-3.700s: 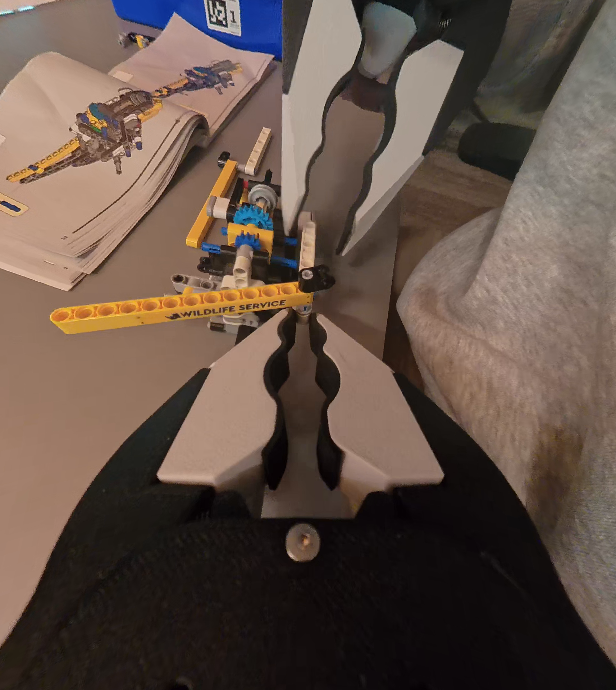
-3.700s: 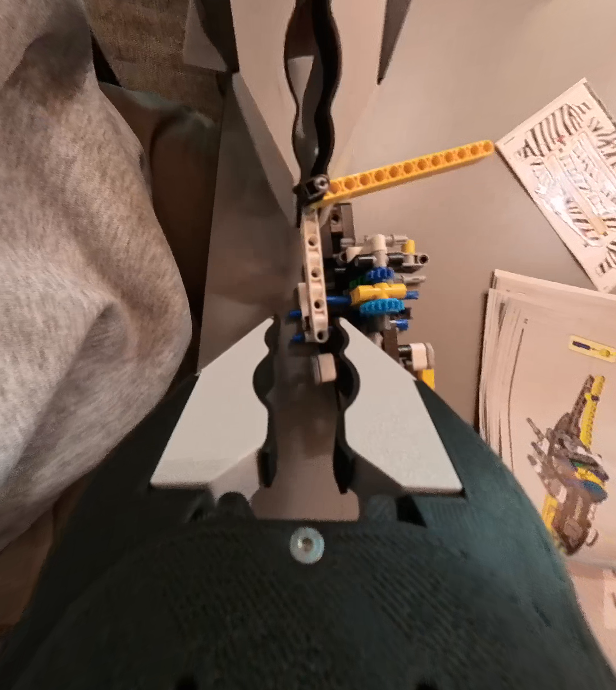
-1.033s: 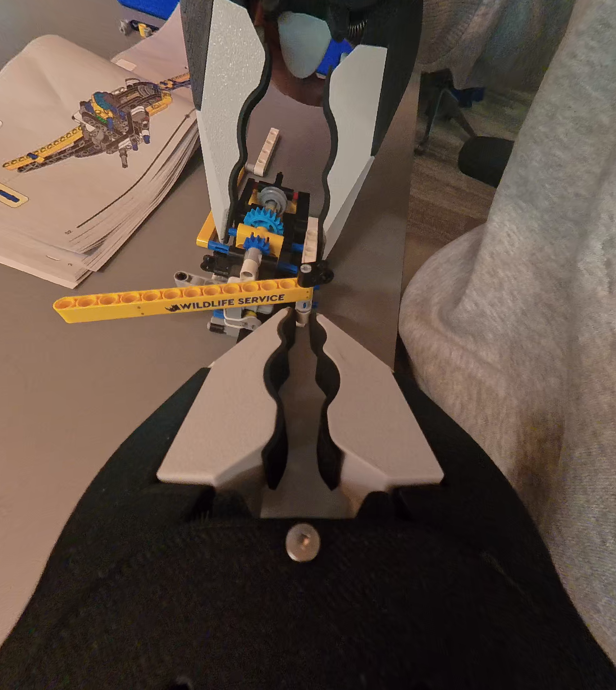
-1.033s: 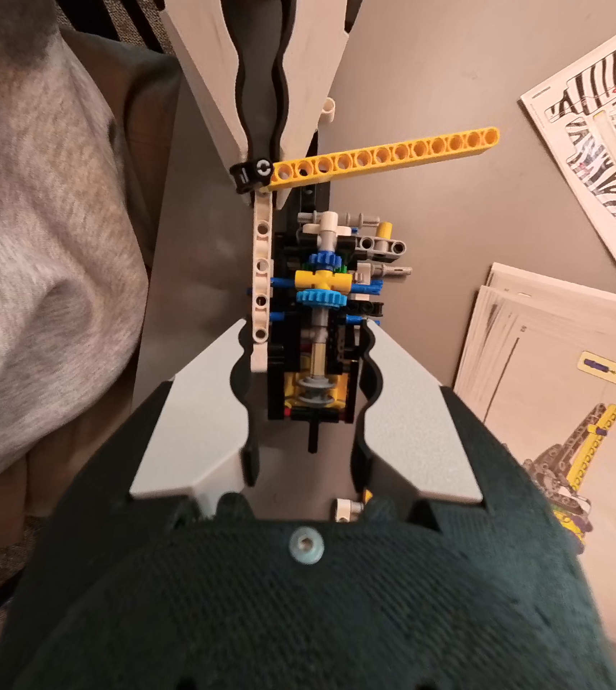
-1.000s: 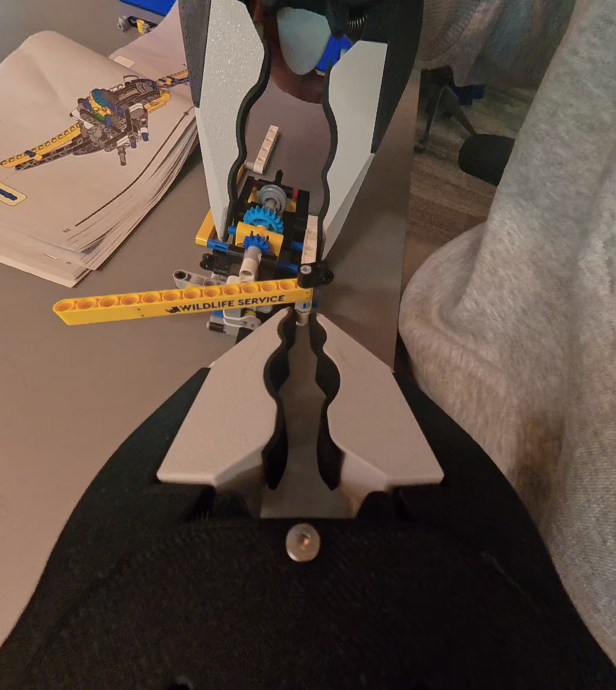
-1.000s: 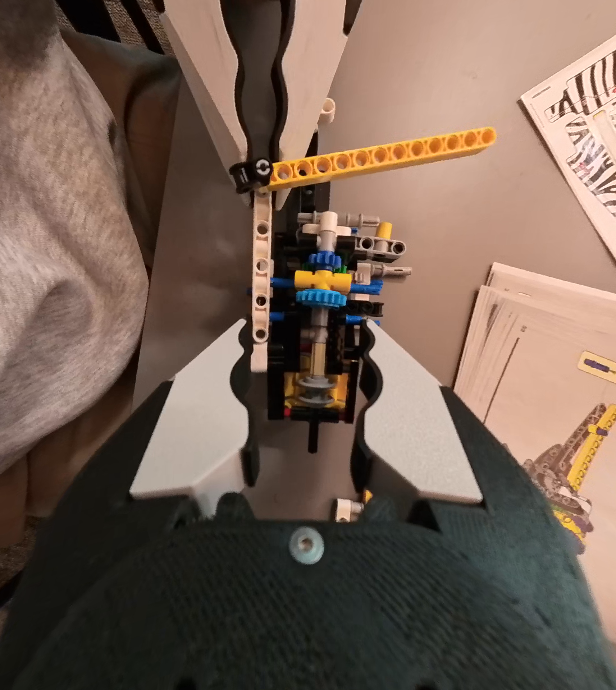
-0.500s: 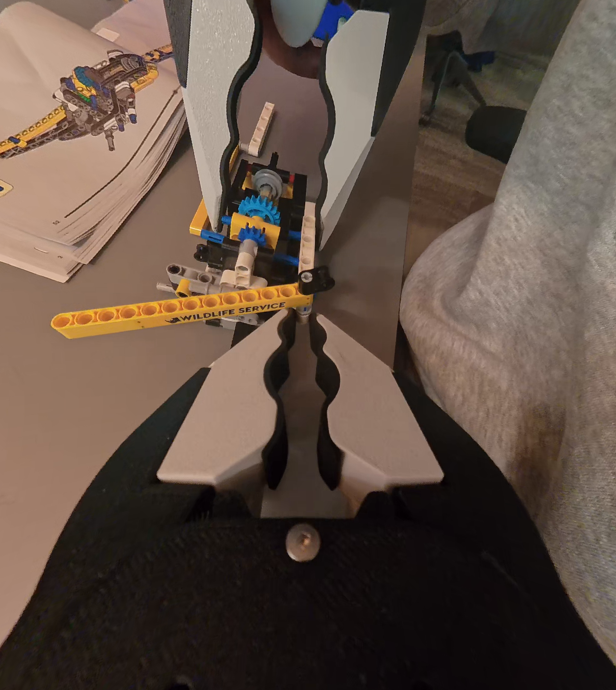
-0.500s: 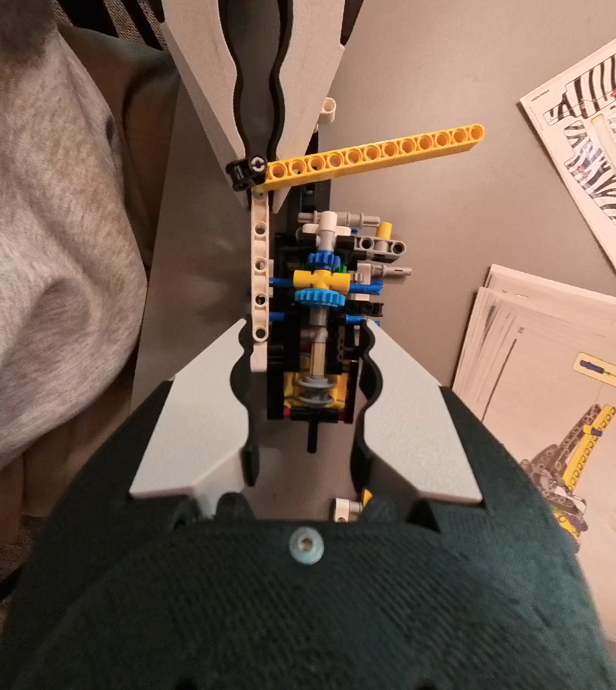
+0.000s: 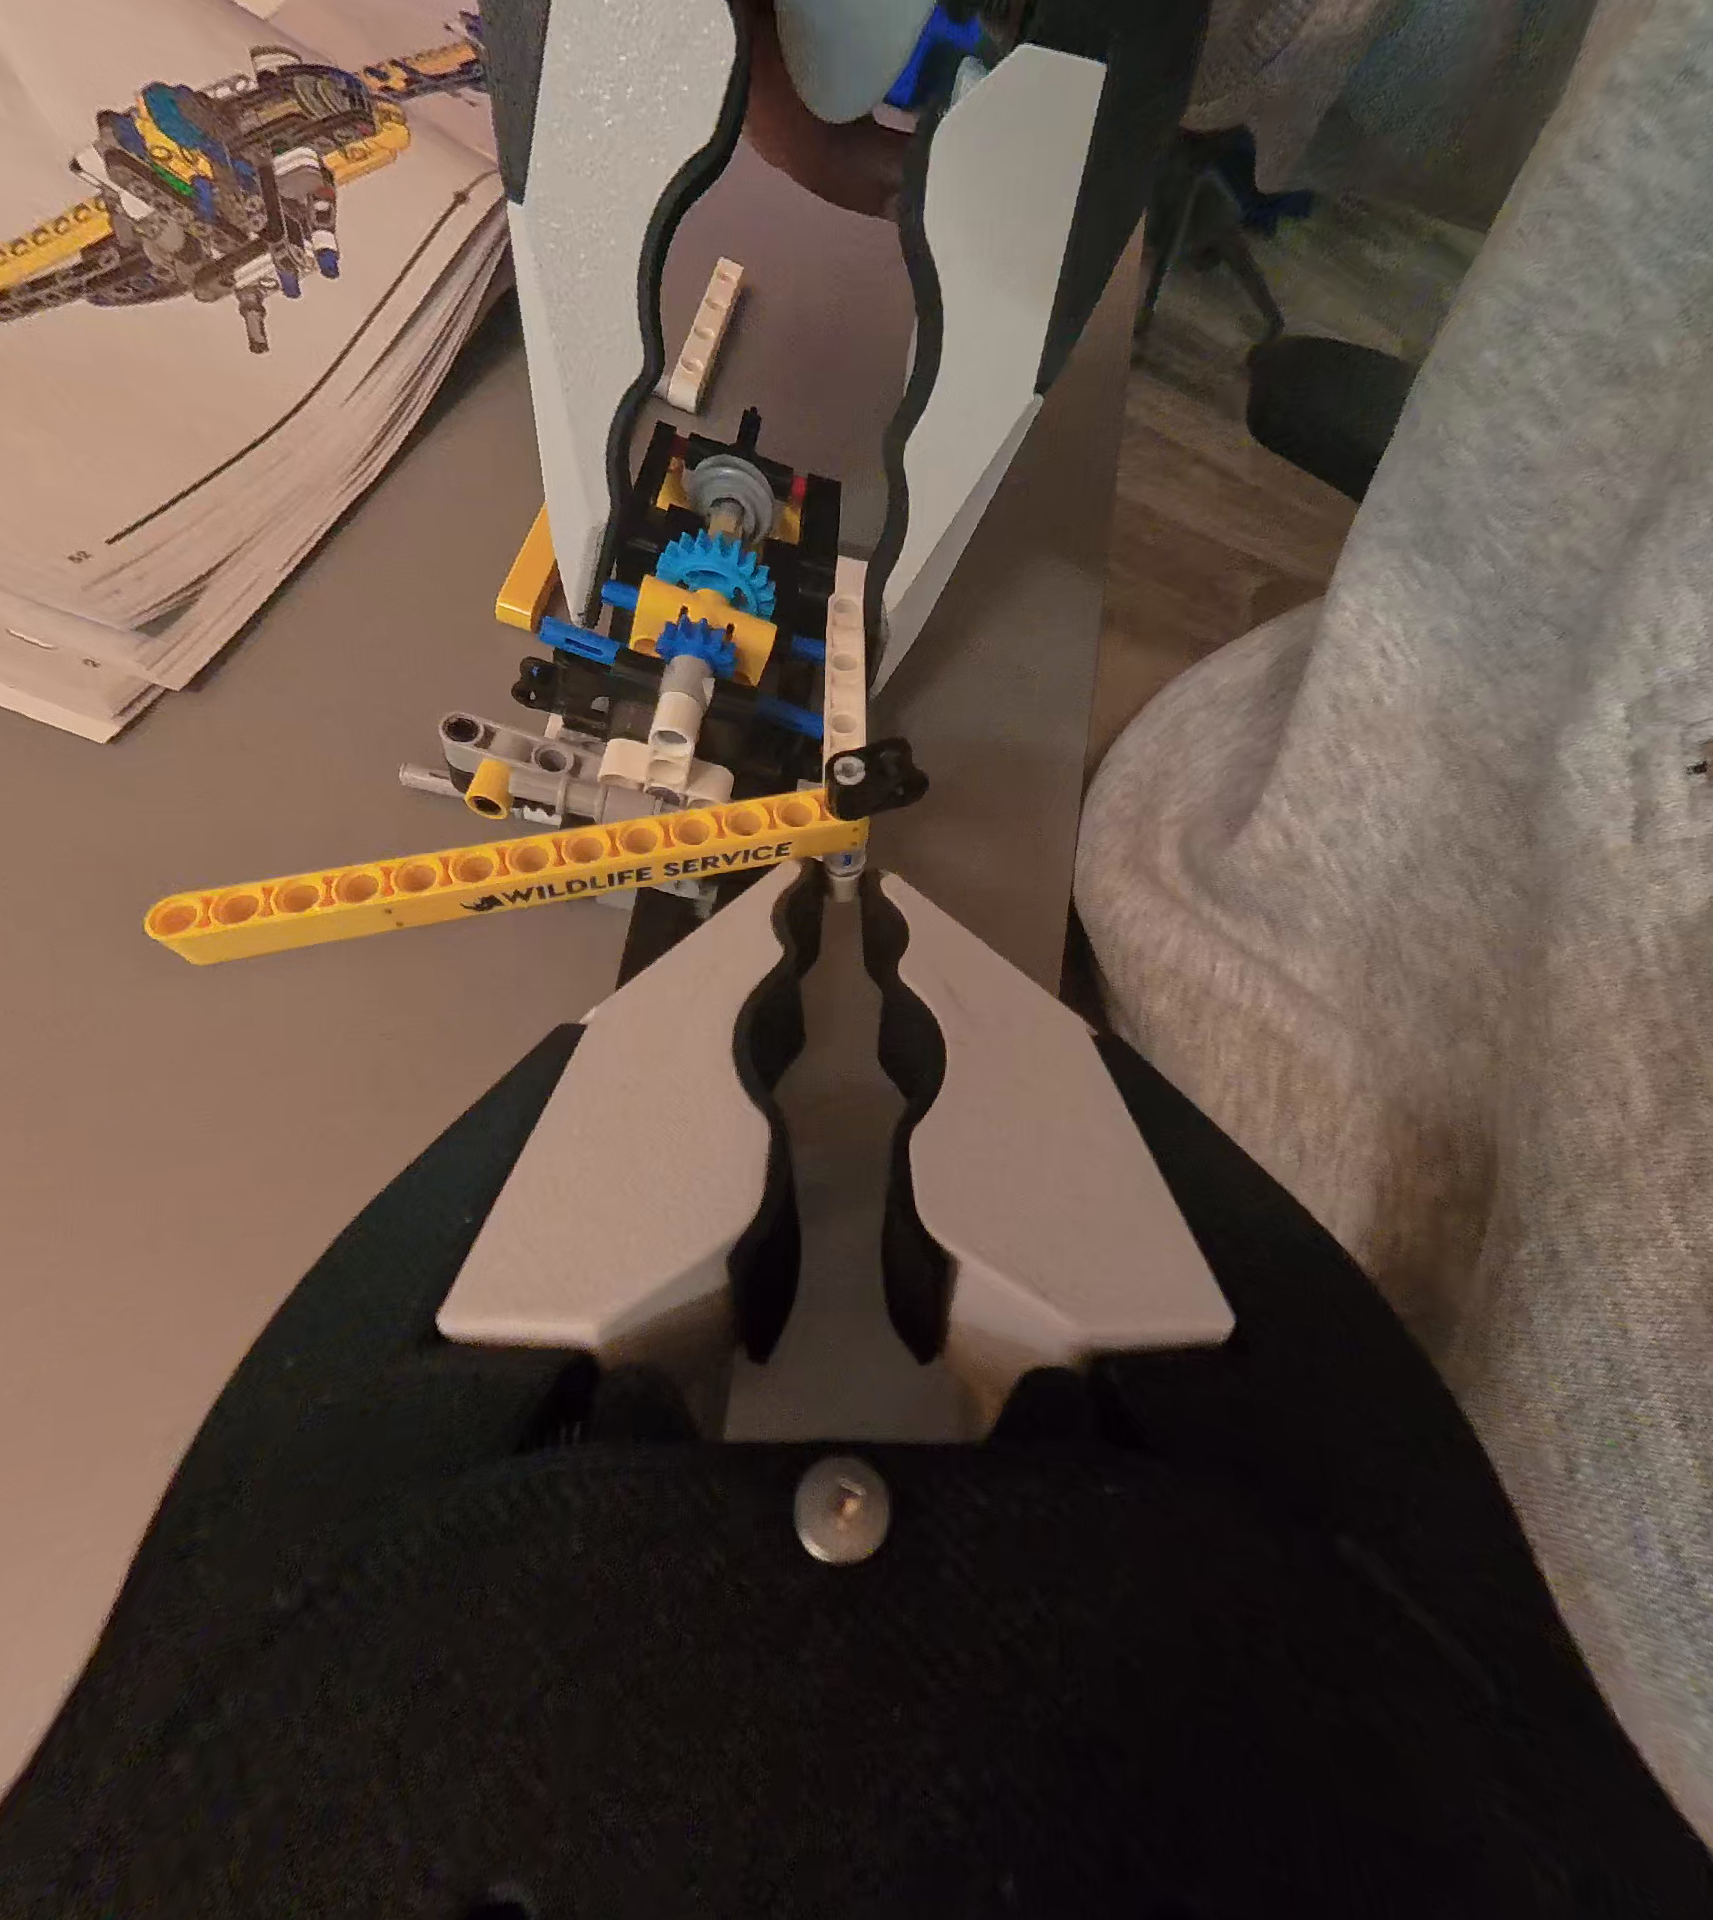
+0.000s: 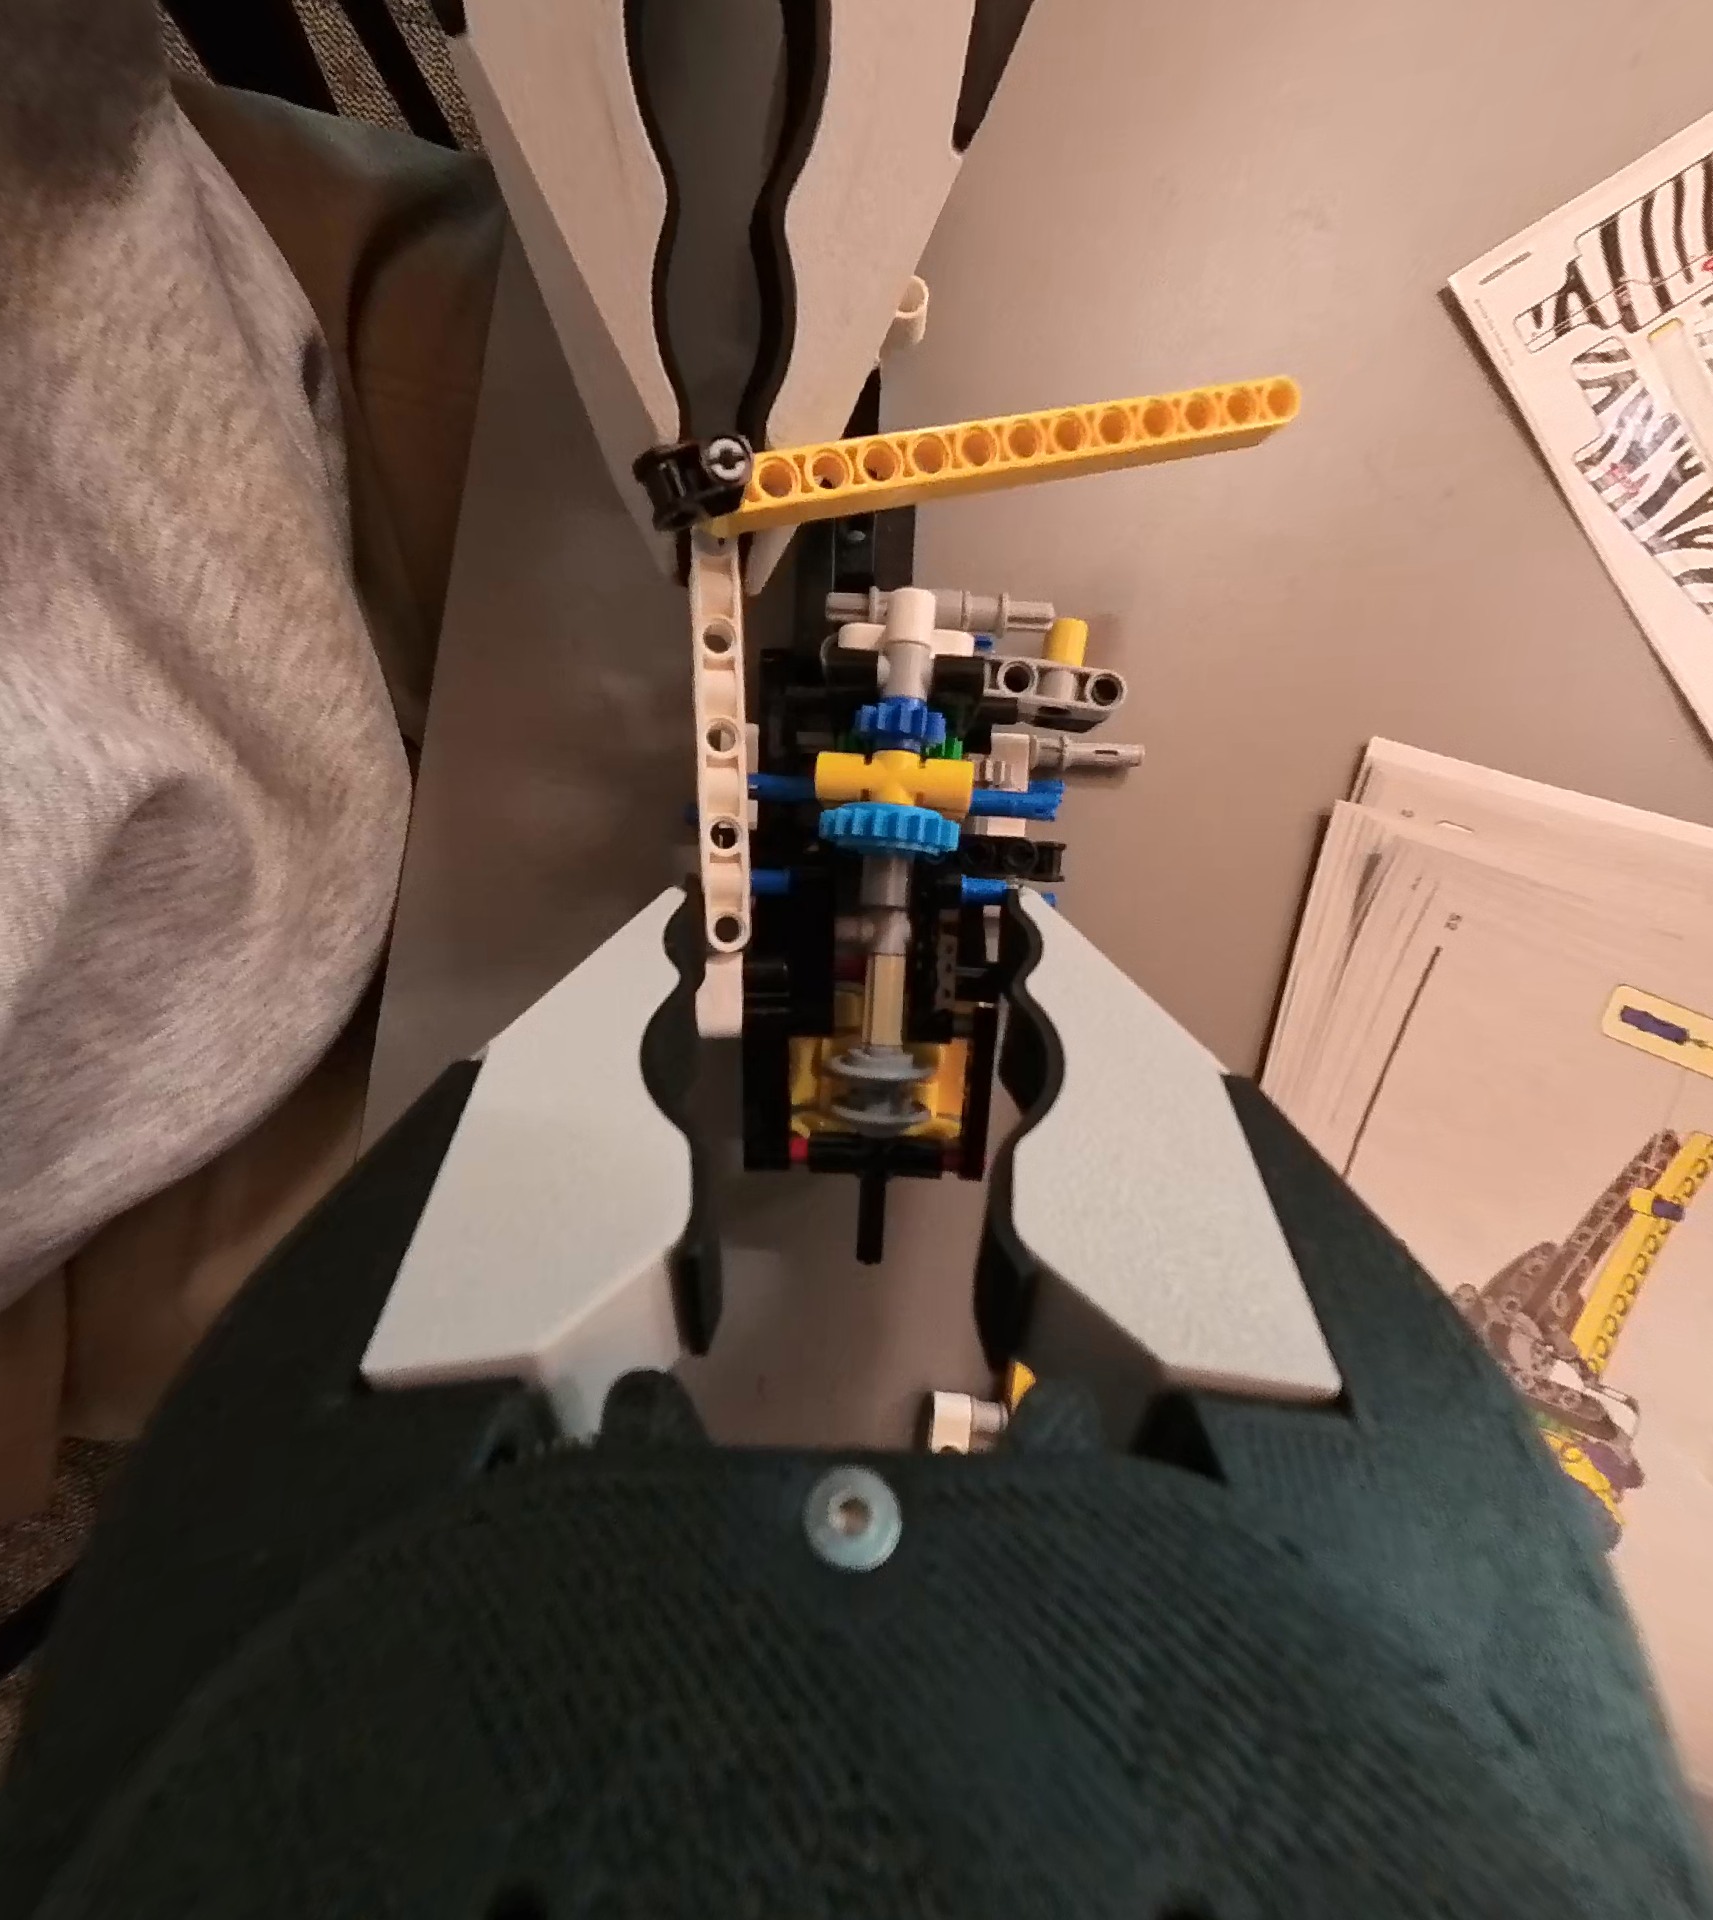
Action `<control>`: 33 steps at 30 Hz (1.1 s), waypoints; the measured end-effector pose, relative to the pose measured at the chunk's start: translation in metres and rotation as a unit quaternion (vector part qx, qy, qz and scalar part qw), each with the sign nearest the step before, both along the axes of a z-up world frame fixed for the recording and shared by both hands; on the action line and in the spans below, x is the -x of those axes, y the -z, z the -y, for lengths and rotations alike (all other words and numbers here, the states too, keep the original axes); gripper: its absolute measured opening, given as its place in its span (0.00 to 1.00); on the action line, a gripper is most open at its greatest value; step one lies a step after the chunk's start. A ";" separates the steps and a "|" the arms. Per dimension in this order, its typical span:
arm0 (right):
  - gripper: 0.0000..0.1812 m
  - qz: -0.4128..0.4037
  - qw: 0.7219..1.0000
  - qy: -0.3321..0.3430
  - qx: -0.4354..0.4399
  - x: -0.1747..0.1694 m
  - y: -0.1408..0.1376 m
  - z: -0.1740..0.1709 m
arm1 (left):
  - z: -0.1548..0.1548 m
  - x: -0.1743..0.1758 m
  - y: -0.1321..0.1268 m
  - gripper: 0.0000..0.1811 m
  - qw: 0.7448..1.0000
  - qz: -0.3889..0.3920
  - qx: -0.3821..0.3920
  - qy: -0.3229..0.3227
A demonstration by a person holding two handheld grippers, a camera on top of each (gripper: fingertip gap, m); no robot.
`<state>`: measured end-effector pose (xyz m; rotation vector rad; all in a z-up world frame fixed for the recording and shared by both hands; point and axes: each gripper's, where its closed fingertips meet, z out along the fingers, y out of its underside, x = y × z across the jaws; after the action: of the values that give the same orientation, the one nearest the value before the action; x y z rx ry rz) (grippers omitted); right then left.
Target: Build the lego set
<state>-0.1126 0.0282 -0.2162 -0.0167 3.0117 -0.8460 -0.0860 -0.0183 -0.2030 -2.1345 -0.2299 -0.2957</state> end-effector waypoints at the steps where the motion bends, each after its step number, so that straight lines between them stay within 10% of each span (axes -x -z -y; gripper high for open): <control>1: 0.30 0.000 1.000 0.000 0.000 0.000 0.000 0.000 | 0.000 0.000 0.000 0.04 1.000 0.003 0.000 0.000; 33: 0.31 0.001 1.000 -0.006 -0.001 -0.001 -0.002 0.008 | 0.003 -0.001 0.001 0.04 0.993 -0.117 0.012 0.011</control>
<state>-0.1119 0.0204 -0.2140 -0.0339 3.0066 -0.8426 -0.0846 -0.0214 -0.2036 -2.1745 -0.0740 -0.0544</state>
